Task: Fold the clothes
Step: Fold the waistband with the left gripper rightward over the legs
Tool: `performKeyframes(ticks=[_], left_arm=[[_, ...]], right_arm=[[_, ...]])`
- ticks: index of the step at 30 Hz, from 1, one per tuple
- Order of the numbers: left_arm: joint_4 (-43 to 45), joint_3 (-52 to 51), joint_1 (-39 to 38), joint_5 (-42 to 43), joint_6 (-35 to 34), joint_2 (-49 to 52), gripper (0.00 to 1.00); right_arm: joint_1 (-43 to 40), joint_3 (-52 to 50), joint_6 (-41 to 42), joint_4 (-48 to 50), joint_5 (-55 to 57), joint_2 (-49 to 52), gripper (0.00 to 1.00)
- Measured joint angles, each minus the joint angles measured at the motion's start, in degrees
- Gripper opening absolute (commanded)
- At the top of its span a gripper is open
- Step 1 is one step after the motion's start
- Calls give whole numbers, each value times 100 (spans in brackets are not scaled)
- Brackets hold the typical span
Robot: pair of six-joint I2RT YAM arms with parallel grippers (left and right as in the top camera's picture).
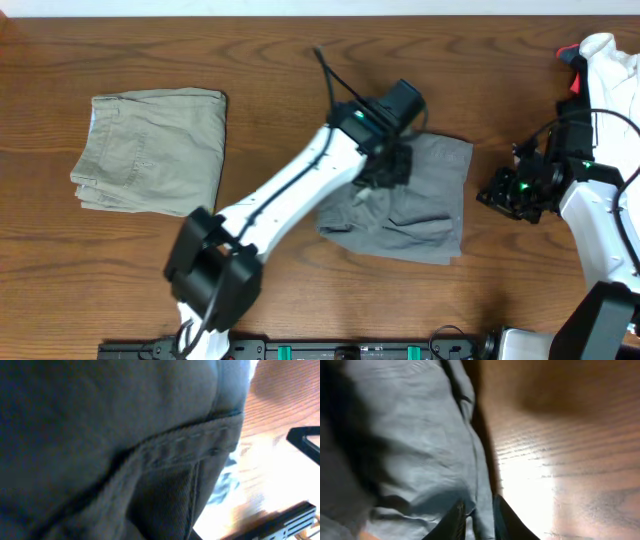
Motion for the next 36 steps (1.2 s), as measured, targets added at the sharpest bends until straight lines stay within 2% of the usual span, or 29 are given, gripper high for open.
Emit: performKeyframes(ticks=[8, 16, 21, 26, 36], left_arm=[[-1032, 2, 1200, -457, 680, -988, 6], [-2015, 675, 1996, -682, 1493, -1152, 6], [-2151, 1296, 1930, -684, 1700, -1167, 6], [-2074, 1379, 1591, -723, 1652, -1143, 8], [-1115, 1384, 236, -723, 765, 7, 6]], right_arm=[[2, -7, 55, 28, 0, 2, 18], [0, -7, 57, 31, 0, 2, 18], [0, -7, 57, 31, 0, 2, 18], [0, -7, 57, 33, -2, 2, 18], [0, -7, 57, 33, -2, 2, 18]])
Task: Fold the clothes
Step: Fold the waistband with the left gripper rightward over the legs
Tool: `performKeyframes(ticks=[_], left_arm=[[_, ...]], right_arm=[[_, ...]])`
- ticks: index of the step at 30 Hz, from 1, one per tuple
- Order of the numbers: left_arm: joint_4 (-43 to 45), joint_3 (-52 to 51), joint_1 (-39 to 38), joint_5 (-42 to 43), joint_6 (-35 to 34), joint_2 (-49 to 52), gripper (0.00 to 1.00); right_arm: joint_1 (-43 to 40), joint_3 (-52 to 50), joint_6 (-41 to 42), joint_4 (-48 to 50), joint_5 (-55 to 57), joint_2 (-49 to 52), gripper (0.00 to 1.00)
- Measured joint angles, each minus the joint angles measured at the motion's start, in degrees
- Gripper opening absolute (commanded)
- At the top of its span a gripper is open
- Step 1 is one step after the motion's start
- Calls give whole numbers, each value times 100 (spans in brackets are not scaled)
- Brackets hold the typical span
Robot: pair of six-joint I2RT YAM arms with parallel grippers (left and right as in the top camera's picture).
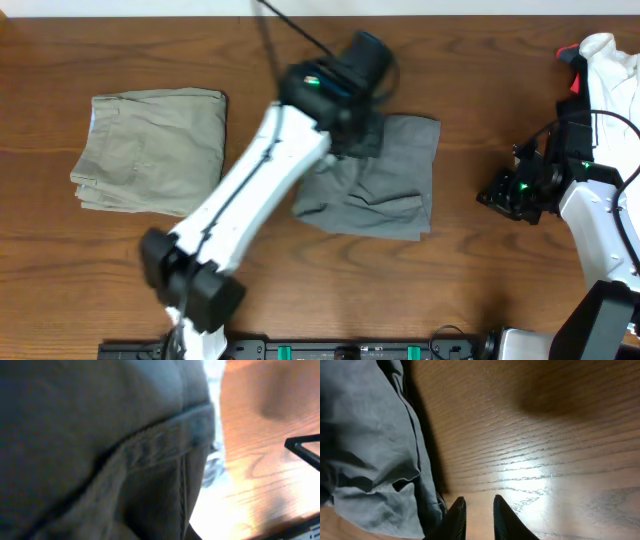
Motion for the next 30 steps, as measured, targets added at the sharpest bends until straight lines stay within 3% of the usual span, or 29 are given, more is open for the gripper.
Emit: performKeyframes(ticks=[2, 3, 7, 16, 19, 22, 26, 30], left_arm=[[227, 0, -223, 0, -197, 280, 12], [313, 0, -304, 0, -264, 385, 23], [684, 0, -595, 70, -546, 791, 43], [551, 0, -693, 57, -313, 776, 44], [175, 0, -575, -214, -236, 575, 32], [-199, 0, -369, -391, -142, 354, 31], [-319, -81, -103, -516, 7, 289, 31], [153, -778, 118, -562, 258, 291, 31]], right_arm=[[0, 0, 0, 0, 0, 0, 18], [0, 0, 0, 2, 0, 0, 18], [0, 0, 0, -2, 0, 2, 18], [0, 0, 0, -7, 0, 2, 18], [0, 0, -2, -9, 0, 2, 19], [0, 0, -79, 9, -63, 2, 20], [4, 0, -448, 79, -562, 2, 26], [190, 0, -935, 103, -1355, 2, 29]])
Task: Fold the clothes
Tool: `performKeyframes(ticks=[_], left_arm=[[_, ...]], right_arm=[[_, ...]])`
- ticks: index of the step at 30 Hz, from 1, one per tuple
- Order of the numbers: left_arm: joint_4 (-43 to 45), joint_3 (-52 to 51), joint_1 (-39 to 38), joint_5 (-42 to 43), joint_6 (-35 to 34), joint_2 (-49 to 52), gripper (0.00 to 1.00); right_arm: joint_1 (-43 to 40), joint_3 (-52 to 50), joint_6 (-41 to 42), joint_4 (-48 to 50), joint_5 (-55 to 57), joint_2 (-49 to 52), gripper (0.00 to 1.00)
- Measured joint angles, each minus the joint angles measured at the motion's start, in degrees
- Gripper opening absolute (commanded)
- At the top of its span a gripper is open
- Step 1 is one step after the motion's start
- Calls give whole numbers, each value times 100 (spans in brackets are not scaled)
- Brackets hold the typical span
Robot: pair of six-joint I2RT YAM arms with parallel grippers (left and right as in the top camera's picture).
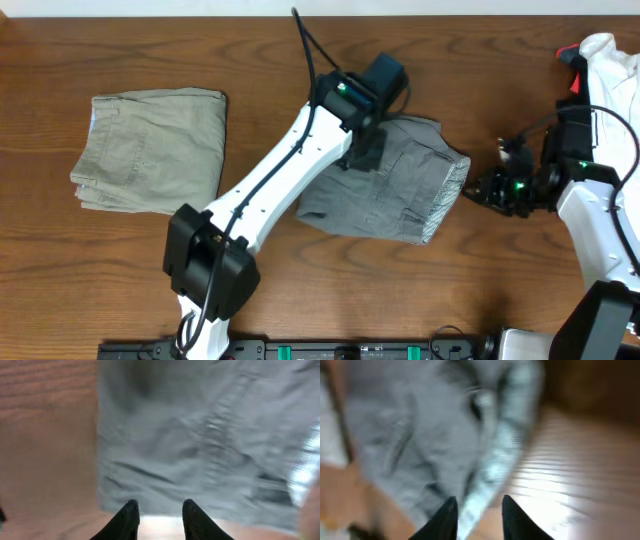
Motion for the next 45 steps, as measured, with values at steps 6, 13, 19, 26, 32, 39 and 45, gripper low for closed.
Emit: performKeyframes(ticks=[6, 13, 19, 26, 32, 39, 45], left_arm=[[1274, -1513, 144, 2, 522, 44, 28], [1753, -2697, 376, 2, 748, 77, 24], [1773, -2824, 472, 4, 750, 74, 24], [1716, -2824, 468, 52, 750, 74, 24], [1303, -2798, 501, 33, 752, 74, 22], [1276, -2109, 678, 179, 778, -225, 28], [2957, -1788, 675, 1064, 1054, -807, 31]], right_arm=[[686, -4, -654, 197, -940, 0, 21], [1650, -9, -640, 590, -697, 236, 19], [1998, -184, -535, 1132, -490, 1062, 12], [2109, -76, 446, 310, 350, 1692, 1], [1921, -46, 1038, -46, 1233, 1392, 3], [1432, -83, -188, 516, 144, 686, 1], [1191, 20, 409, 1088, 146, 76, 1]])
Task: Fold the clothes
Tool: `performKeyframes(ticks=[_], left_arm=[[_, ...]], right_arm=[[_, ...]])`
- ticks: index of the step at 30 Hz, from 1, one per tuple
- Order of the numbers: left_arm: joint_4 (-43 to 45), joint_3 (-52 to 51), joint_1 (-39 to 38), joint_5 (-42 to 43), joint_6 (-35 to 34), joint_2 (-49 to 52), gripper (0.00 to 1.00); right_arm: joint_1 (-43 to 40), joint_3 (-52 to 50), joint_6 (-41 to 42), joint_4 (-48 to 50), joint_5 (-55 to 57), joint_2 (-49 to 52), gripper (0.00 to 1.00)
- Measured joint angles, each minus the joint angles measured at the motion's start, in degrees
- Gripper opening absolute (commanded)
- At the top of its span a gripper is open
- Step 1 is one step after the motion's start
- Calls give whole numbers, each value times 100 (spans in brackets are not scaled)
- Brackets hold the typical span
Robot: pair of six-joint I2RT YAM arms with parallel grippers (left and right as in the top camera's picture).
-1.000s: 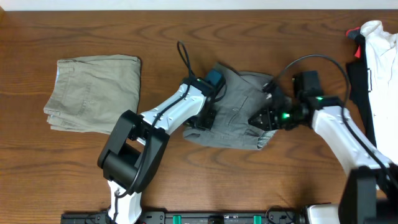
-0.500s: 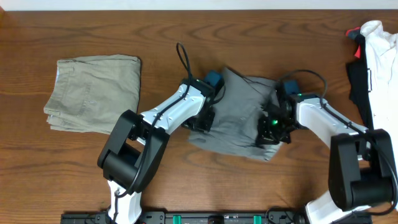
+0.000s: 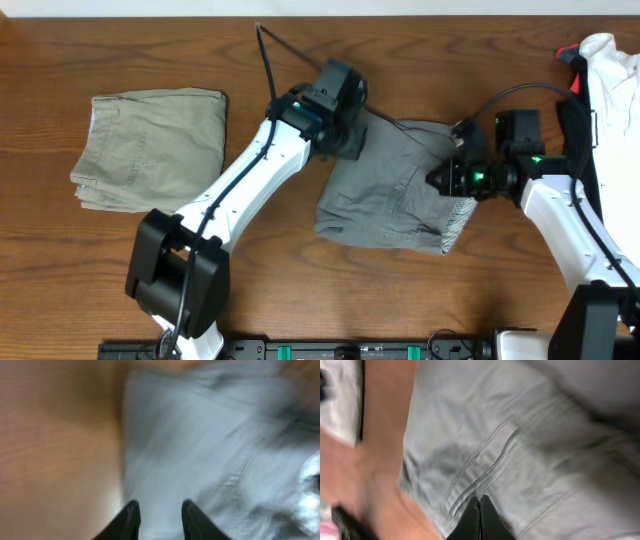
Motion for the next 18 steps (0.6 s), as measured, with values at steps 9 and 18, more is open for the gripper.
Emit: performKeyframes(ticks=[9, 18], left_arm=[[1294, 20, 0, 343, 407, 1001, 31], [984, 9, 46, 190, 820, 1864, 22]], right_arm=[[-24, 0, 658, 813, 466, 549, 1], [-22, 0, 767, 352, 2013, 1364, 1]])
